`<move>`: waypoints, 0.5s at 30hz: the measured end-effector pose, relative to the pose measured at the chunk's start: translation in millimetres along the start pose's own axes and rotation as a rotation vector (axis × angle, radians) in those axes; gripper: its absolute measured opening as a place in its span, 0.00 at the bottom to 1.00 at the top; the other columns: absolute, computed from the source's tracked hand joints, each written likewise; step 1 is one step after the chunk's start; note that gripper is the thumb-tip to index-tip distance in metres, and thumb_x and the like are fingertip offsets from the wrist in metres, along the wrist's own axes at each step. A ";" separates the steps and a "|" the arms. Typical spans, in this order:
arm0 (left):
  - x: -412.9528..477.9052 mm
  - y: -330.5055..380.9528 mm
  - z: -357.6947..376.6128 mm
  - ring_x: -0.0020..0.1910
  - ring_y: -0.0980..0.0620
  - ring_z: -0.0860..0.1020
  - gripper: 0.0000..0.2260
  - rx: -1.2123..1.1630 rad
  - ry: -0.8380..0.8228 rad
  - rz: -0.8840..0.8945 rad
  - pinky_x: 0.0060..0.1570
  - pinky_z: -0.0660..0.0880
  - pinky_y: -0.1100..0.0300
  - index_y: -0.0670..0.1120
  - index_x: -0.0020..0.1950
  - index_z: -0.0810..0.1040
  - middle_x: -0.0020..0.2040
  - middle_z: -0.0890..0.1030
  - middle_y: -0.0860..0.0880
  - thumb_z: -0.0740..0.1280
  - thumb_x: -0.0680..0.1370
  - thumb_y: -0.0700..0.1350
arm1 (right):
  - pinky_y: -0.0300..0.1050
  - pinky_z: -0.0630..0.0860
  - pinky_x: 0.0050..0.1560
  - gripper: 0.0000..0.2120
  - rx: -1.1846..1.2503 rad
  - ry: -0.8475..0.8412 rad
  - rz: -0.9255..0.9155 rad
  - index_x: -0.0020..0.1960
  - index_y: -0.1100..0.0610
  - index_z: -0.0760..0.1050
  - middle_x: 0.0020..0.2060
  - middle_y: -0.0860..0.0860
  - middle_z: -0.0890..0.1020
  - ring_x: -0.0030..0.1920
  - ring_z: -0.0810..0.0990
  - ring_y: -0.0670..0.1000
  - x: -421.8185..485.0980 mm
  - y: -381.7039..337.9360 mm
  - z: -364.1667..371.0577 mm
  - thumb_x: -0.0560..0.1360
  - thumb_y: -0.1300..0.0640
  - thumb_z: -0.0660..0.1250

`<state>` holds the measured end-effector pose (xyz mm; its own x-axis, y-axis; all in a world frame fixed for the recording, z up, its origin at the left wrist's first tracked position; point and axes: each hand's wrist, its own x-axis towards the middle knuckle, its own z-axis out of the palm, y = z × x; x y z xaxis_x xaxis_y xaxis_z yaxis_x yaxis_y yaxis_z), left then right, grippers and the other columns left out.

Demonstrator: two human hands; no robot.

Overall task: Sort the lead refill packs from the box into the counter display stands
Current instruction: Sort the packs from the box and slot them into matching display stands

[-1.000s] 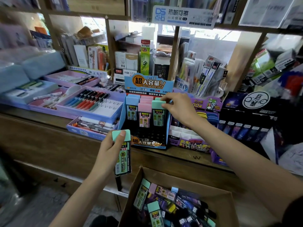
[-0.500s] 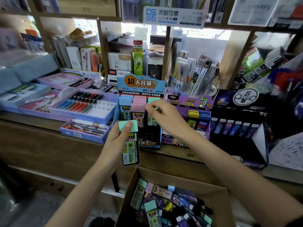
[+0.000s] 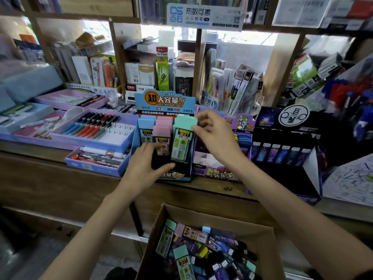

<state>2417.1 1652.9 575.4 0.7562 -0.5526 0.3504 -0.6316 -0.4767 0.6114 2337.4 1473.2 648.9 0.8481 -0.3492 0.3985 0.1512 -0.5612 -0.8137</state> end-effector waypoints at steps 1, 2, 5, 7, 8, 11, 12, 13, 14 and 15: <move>1.3 -7.7 2.4 0.61 0.49 0.71 0.26 0.082 -0.029 -0.001 0.59 0.68 0.56 0.44 0.65 0.70 0.60 0.73 0.47 0.71 0.71 0.54 | 0.29 0.75 0.41 0.06 -0.028 0.034 -0.006 0.50 0.53 0.71 0.44 0.48 0.77 0.46 0.77 0.45 4.2 3.5 -1.4 0.76 0.61 0.66; 1.6 -13.7 4.9 0.62 0.48 0.70 0.27 0.119 -0.062 -0.009 0.59 0.68 0.55 0.44 0.66 0.70 0.61 0.73 0.46 0.71 0.71 0.54 | 0.28 0.74 0.40 0.06 -0.060 0.055 -0.013 0.49 0.53 0.71 0.43 0.47 0.77 0.44 0.78 0.44 7.3 7.3 -0.9 0.75 0.61 0.67; -0.2 -24.4 12.4 0.63 0.48 0.70 0.28 0.153 -0.123 -0.052 0.60 0.68 0.55 0.44 0.67 0.70 0.64 0.73 0.46 0.70 0.72 0.56 | 0.37 0.77 0.46 0.06 -0.160 0.050 -0.035 0.48 0.54 0.70 0.42 0.47 0.77 0.44 0.78 0.47 11.8 19.3 8.0 0.76 0.60 0.67; -1.8 -28.9 14.5 0.62 0.48 0.72 0.27 0.179 -0.114 -0.055 0.59 0.70 0.55 0.44 0.66 0.71 0.63 0.74 0.47 0.68 0.73 0.58 | 0.45 0.78 0.49 0.06 -0.213 0.029 -0.056 0.49 0.55 0.71 0.43 0.48 0.76 0.45 0.78 0.48 12.1 25.0 14.9 0.76 0.60 0.67; -2.9 -30.3 15.0 0.62 0.49 0.72 0.27 0.193 -0.106 -0.043 0.59 0.70 0.55 0.44 0.66 0.72 0.63 0.74 0.48 0.67 0.73 0.59 | 0.46 0.78 0.49 0.06 -0.232 0.028 -0.069 0.50 0.56 0.71 0.43 0.48 0.76 0.44 0.77 0.48 12.0 27.2 17.5 0.76 0.60 0.67; -7.3 -32.9 15.8 0.64 0.49 0.72 0.26 0.215 -0.093 -0.002 0.61 0.69 0.54 0.44 0.66 0.73 0.66 0.74 0.48 0.67 0.74 0.59 | 0.46 0.78 0.49 0.07 -0.269 0.032 -0.108 0.53 0.58 0.73 0.43 0.47 0.77 0.44 0.77 0.47 11.6 29.7 22.3 0.76 0.60 0.66; -8.5 -33.3 16.3 0.65 0.49 0.71 0.26 0.221 -0.091 0.005 0.63 0.68 0.54 0.44 0.66 0.73 0.66 0.73 0.48 0.67 0.74 0.58 | 0.46 0.78 0.49 0.07 -0.268 0.028 -0.117 0.53 0.58 0.73 0.43 0.48 0.77 0.44 0.77 0.47 11.9 29.4 23.1 0.76 0.61 0.67; -9.3 -33.5 16.9 0.65 0.49 0.71 0.26 0.226 -0.088 0.008 0.63 0.67 0.54 0.45 0.67 0.72 0.67 0.73 0.49 0.67 0.74 0.58 | 0.46 0.77 0.49 0.08 -0.264 0.023 -0.122 0.54 0.59 0.73 0.43 0.48 0.77 0.44 0.77 0.48 12.3 28.8 23.6 0.76 0.61 0.67; -9.6 -33.5 17.4 0.65 0.49 0.71 0.26 0.227 -0.084 0.010 0.64 0.67 0.54 0.45 0.67 0.72 0.67 0.73 0.49 0.67 0.74 0.57 | 0.46 0.77 0.49 0.08 -0.260 0.018 -0.123 0.55 0.59 0.74 0.43 0.48 0.77 0.44 0.77 0.48 12.6 27.9 24.3 0.76 0.61 0.67; -9.6 -33.4 17.5 0.65 0.49 0.71 0.25 0.227 -0.081 0.010 0.64 0.67 0.53 0.45 0.67 0.72 0.66 0.73 0.49 0.67 0.74 0.57 | 0.45 0.77 0.49 0.09 -0.258 0.014 -0.120 0.55 0.59 0.74 0.43 0.48 0.76 0.44 0.77 0.48 13.2 27.2 24.9 0.76 0.62 0.66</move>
<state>2427.9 1662.2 539.1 0.7395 -0.6068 0.2914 -0.6679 -0.6073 0.4303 2365.4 1472.1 621.4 0.8248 -0.2782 0.4922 0.1143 -0.7706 -0.6270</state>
